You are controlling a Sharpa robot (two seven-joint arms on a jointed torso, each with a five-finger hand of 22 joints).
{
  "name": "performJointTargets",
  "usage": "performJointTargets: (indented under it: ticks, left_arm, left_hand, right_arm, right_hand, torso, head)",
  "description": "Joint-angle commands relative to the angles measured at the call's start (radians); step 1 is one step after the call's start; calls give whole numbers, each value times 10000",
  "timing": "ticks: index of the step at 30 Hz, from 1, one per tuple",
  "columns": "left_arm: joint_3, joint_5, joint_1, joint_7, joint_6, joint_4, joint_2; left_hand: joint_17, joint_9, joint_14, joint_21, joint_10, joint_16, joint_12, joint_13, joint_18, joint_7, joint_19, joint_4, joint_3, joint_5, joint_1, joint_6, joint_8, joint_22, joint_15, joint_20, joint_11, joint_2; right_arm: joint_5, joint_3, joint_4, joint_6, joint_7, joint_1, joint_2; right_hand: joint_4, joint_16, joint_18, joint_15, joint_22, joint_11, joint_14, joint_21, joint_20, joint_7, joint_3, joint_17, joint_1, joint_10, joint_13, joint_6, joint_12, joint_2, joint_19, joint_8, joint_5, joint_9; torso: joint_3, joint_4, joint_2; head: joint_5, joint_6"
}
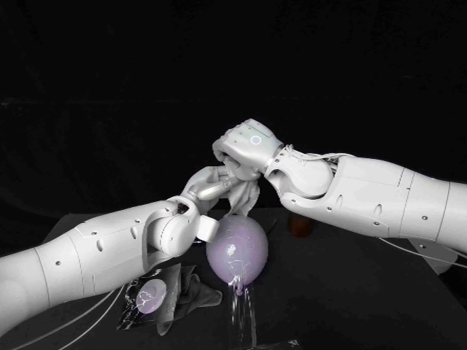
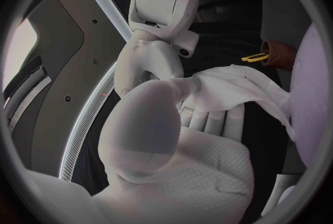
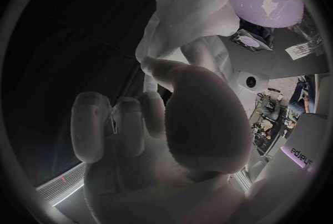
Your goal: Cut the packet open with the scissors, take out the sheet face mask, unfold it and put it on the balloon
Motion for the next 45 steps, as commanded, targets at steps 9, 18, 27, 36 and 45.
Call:
performJointTargets:
  ticks: [9,18,27,36,45]
  left_arm:
    - [12,-488,15,76,298,59,-67]
    - [12,-662,15,-44,310,32,-141]
    - [11,-463,13,117,480,24,-190]
    - [11,-168,12,263,678,-10,-253]
    - [10,-55,12,326,855,-18,-290]
  left_hand:
    - [4,-266,40,105,-298,-96,-39,-8,100,350,-135,-809,-232,-11,56,-498,-741,77,104,14,133,-746]
    - [26,-312,96,106,-447,-83,-3,5,120,543,-197,-707,-555,-19,-529,-486,-938,45,156,117,245,-1206]
    - [59,-230,99,-7,-215,-87,148,47,131,433,-276,570,-1821,-14,-2256,-13,-848,-38,116,180,154,-1599]
    - [90,-257,66,-96,-278,-115,114,28,127,446,-308,1477,-2367,-15,-2518,36,-1042,-45,117,188,164,-1227]
    - [107,-276,-30,-198,-434,-181,86,31,111,501,-370,2994,-2859,-7,-3600,32,-1309,-42,167,199,223,117]
  right_arm:
    - [-74,6,229,-65,32,21,-168]
    - [-64,10,421,-342,-26,60,-343]
    - [28,11,482,-272,41,98,-415]
    - [81,11,500,-250,112,108,-454]
    - [110,10,498,-205,162,113,-469]
  right_hand:
    - [-44,57,-65,62,2235,66,1062,73,44,28,-15,2626,-74,566,1501,-62,-16,25,378,35,-55,18]
    - [-57,57,-75,62,2247,64,1062,112,48,26,-22,2626,-81,572,1513,-50,3,40,398,45,-55,20]
    - [-72,57,-76,62,2249,63,1062,118,51,23,-39,2626,-95,582,1533,-40,37,35,400,54,-55,22]
    - [-72,57,-76,62,2249,63,1062,118,51,23,-39,2626,-95,582,1533,-40,37,35,400,54,-55,22]
    - [-85,57,-73,63,2245,62,1062,102,53,21,-54,2626,-109,579,1522,-36,16,27,391,58,-55,22]
  torso:
    - [3,3,-1]
    - [-4,0,3]
    - [-1,4,-2]
    - [2,1,2]
    - [-3,2,-4]
  head:
    - [-14,-20]
    - [-28,12]
    - [-35,6]
    - [-32,9]
    - [-18,22]
